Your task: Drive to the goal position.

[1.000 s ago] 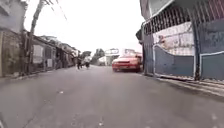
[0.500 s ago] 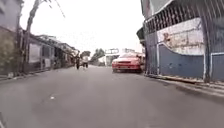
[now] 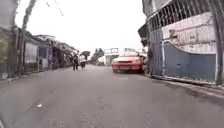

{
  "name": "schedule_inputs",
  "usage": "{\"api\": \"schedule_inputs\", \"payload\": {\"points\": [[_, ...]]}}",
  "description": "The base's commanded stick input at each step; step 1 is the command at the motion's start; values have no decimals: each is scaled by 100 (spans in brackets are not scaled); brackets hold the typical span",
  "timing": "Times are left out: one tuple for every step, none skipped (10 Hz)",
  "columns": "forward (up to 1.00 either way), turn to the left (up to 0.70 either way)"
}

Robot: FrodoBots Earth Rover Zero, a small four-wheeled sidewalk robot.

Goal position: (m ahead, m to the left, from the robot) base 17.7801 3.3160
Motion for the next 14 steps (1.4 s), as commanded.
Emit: {"api": "schedule_inputs", "payload": {"points": [[70,0],[70,0],[70,0],[70,0],[70,0],[70,0],[70,0],[70,0],[70,0],[70,0],[70,0],[70,0],[70,0],[70,0]]}}
